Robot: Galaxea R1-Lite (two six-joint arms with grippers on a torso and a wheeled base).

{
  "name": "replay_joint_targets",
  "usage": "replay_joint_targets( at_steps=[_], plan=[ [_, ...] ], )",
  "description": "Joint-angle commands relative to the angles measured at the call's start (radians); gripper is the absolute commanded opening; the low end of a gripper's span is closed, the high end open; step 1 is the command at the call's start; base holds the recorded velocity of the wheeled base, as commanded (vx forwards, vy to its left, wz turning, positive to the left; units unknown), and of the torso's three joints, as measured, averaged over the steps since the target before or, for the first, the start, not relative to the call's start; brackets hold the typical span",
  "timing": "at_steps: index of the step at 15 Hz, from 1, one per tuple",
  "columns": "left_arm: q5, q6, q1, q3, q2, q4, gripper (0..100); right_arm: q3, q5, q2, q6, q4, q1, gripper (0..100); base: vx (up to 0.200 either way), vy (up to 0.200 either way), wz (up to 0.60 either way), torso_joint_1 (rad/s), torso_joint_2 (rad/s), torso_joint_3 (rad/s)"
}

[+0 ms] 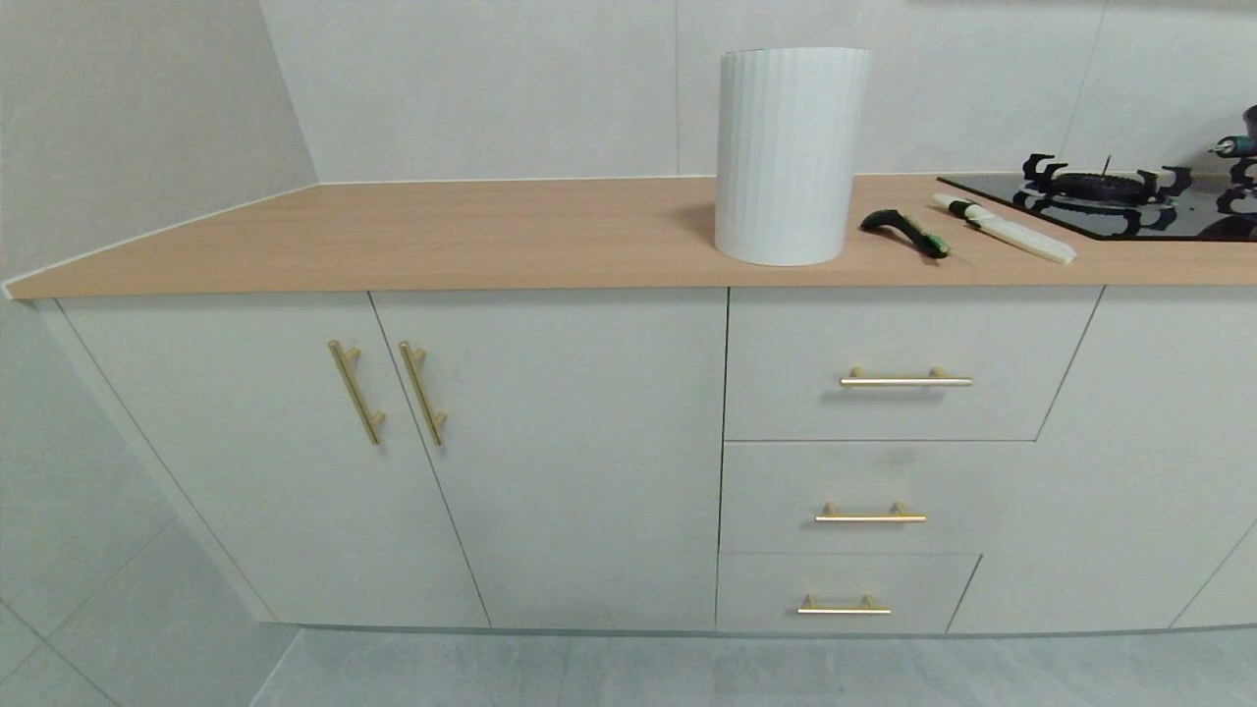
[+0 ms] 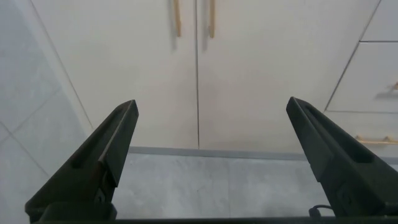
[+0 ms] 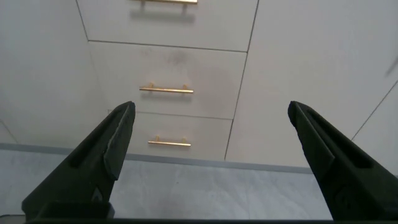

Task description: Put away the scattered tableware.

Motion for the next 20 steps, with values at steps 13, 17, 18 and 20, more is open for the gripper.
replay_joint_targets(
  at_steps=[13, 17, 18, 20],
  plan=[
    [0.000, -0.002, 0.000, 0.000, 0.000, 0.000, 100, -0.193, 0.090, 0.245, -0.023, 0.034, 0.023, 100, 0.000, 0.000, 0.00, 0.000, 0.00, 0.000],
    [0.000, -0.002, 0.000, 0.000, 0.000, 0.000, 100, -0.295, 0.174, 0.571, -0.028, 0.029, 0.051, 100, 0.000, 0.000, 0.00, 0.000, 0.00, 0.000],
    [0.002, -0.003, 0.000, 0.000, 0.000, 0.000, 100, -0.337, 0.176, 0.684, -0.026, 0.028, 0.074, 100, 0.000, 0.000, 0.00, 0.000, 0.00, 0.000],
    [0.002, -0.002, 0.000, 0.000, 0.000, 0.000, 100, -0.426, 0.172, 0.896, -0.024, 0.023, 0.117, 100, 0.000, 0.000, 0.00, 0.000, 0.00, 0.000]
  ],
)
